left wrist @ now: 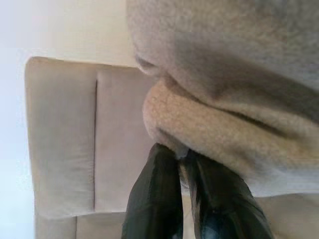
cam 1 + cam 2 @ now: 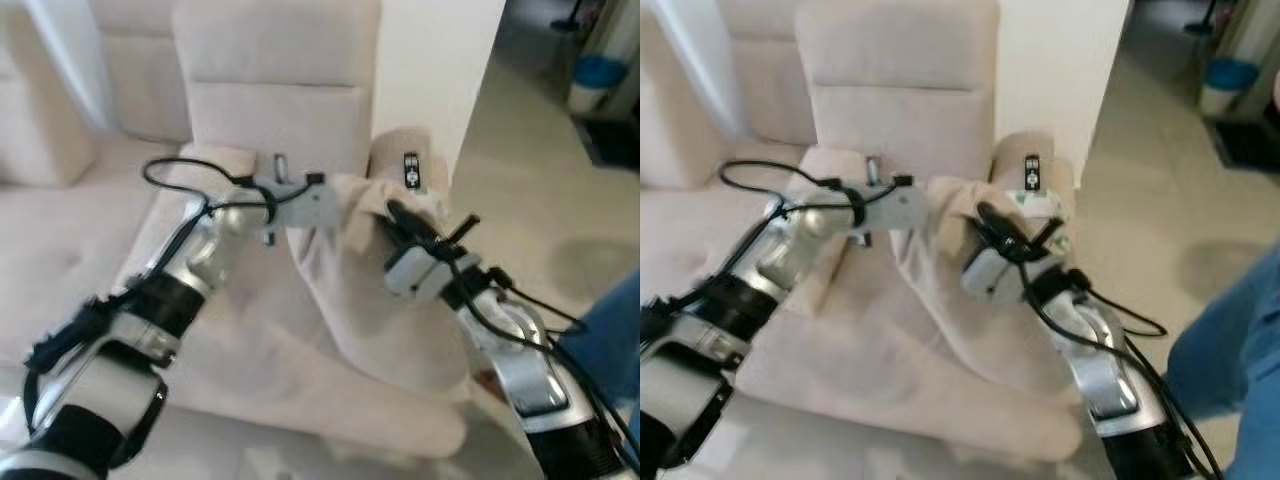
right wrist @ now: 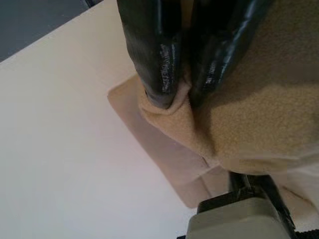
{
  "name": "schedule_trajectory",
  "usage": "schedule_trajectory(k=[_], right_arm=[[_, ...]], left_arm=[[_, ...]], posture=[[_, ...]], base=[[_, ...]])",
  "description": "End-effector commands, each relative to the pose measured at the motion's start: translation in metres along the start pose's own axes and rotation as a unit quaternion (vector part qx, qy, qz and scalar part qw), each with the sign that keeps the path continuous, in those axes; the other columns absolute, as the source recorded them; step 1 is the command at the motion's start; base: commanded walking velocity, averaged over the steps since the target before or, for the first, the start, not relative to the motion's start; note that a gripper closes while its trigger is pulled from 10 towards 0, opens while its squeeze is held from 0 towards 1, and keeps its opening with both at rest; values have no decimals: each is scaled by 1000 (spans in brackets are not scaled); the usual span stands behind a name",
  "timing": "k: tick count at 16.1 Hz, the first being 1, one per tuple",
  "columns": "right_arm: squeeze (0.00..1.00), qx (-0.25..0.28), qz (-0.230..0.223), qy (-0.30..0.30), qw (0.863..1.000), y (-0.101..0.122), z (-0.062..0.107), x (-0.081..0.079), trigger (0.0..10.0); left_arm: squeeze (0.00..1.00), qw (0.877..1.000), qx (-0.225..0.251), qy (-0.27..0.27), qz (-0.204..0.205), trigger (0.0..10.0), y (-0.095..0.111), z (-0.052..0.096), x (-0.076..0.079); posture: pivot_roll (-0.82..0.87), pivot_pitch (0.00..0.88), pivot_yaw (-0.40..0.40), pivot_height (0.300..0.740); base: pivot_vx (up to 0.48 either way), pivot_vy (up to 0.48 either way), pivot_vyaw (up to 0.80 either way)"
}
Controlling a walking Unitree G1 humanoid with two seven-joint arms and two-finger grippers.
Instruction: Move the pillow to the sofa from floor
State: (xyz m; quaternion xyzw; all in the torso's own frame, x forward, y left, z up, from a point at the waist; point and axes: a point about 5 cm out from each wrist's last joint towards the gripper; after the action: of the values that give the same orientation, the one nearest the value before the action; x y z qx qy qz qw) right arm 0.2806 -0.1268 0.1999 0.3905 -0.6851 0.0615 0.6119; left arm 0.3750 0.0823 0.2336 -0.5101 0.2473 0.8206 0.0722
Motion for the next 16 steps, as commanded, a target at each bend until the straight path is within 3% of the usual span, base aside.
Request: schedule_trajectory(k=[1,3,14,16], right_arm=[[0,43,-3,-1,999,16,-7,-1,10000],[0,43,-4,-1,999,16,-7,-1,10000],[0,45,-4,0,999,17,-9,-4,10000],[0,45,-4,0,999,17,-9,-4,10000]], left_arm=[[0,999,43,3,-21,10000,19,1,-2],[0,999,42,3,-21,10000,19,1,-2],[0,999,40,-1,-25,10000,18,1,-2],[0,999,38,1,-26,10000,17,1,-2]], posture=[[-1,0,40,740],[-1,0,40,740],[1,0,43,740],[2,0,42,740]], base=[[0,0,0],[0,0,0],[0,467,0],[0,189,0]])
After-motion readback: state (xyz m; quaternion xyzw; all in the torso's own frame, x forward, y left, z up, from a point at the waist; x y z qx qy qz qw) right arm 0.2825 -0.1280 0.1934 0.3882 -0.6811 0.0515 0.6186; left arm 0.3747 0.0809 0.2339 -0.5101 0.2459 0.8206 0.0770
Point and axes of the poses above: a point about 5 cm out from each wrist's last joint towards the gripper, its own z axis pointing back from the gripper into the wrist, its own y axis along the axis of the wrist's last joint, x = y × z, and after that the axes turned 5 degrees about z, right-handed
